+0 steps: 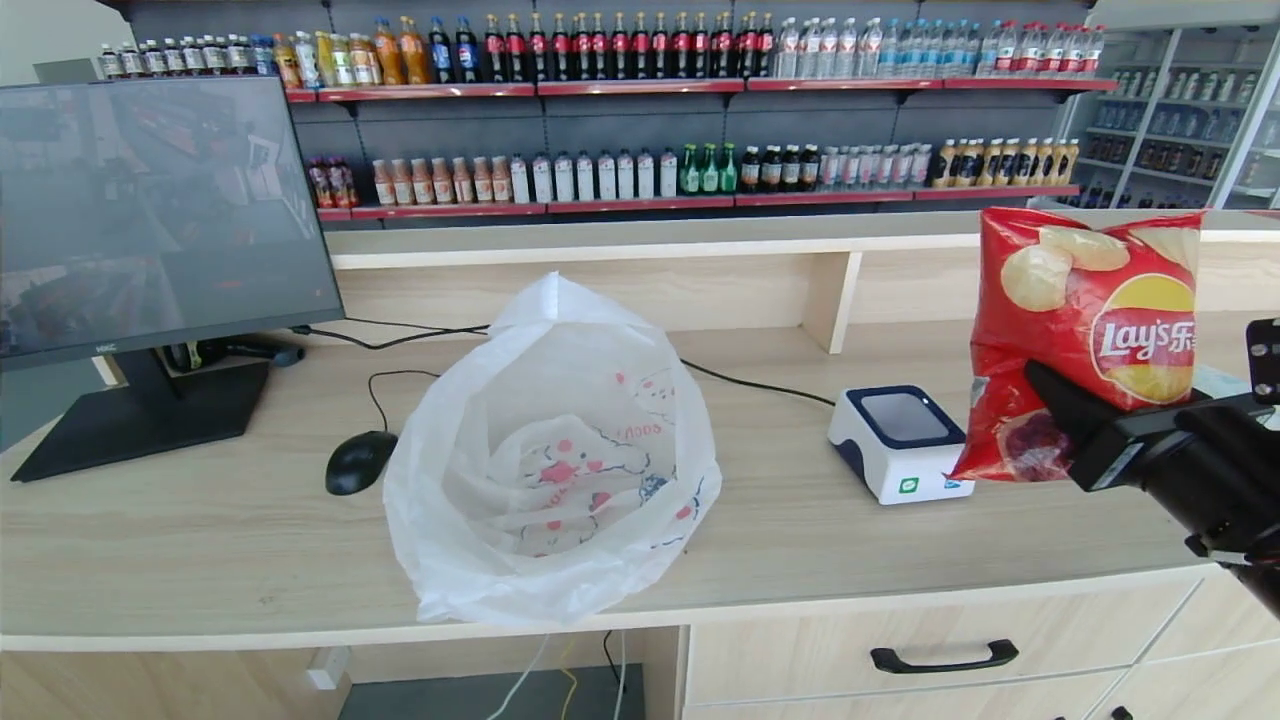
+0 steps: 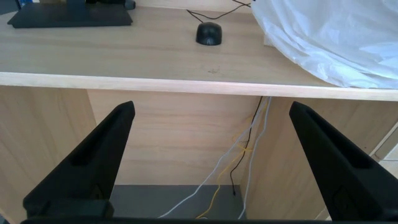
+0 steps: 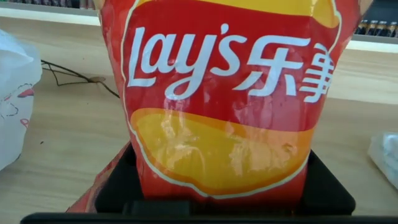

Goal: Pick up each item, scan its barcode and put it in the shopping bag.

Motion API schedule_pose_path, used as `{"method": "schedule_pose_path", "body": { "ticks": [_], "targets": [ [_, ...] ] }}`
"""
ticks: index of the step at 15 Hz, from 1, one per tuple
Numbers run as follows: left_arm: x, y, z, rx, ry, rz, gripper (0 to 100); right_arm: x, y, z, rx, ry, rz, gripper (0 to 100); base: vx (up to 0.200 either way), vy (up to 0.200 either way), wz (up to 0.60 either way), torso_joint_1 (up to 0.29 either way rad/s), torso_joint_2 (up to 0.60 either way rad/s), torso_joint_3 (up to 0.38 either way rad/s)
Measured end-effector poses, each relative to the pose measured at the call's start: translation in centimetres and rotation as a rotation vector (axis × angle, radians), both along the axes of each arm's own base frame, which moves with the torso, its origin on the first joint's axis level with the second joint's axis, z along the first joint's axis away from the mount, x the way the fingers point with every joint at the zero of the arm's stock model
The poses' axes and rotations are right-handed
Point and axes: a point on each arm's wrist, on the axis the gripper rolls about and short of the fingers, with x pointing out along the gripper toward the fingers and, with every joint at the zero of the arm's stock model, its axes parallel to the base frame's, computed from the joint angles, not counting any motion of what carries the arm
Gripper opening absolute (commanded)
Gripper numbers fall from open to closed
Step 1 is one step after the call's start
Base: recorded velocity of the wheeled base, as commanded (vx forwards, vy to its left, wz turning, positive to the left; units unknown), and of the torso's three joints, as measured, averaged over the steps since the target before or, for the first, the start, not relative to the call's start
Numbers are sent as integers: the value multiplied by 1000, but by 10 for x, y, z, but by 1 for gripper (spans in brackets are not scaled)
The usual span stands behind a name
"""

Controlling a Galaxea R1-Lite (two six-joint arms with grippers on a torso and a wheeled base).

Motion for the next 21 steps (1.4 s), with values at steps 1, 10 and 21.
{"method": "schedule_pose_path", "body": {
  "ticks": [1, 10, 21],
  "targets": [
    [0, 0, 0, 1, 1, 0, 100, 1, 0, -3, -3, 12, -1, 0, 0, 0, 0, 0, 0, 0],
    [0, 0, 0, 2, 0, 0, 100, 11, 0, -13, -11, 55, 7, 0, 67, 0, 0, -3, 0, 1],
    [0, 0, 0, 2, 0, 0, 100, 12, -1, -26, -61, 107, 11, 0, 0, 0, 0, 0, 0, 0]
  ]
}}
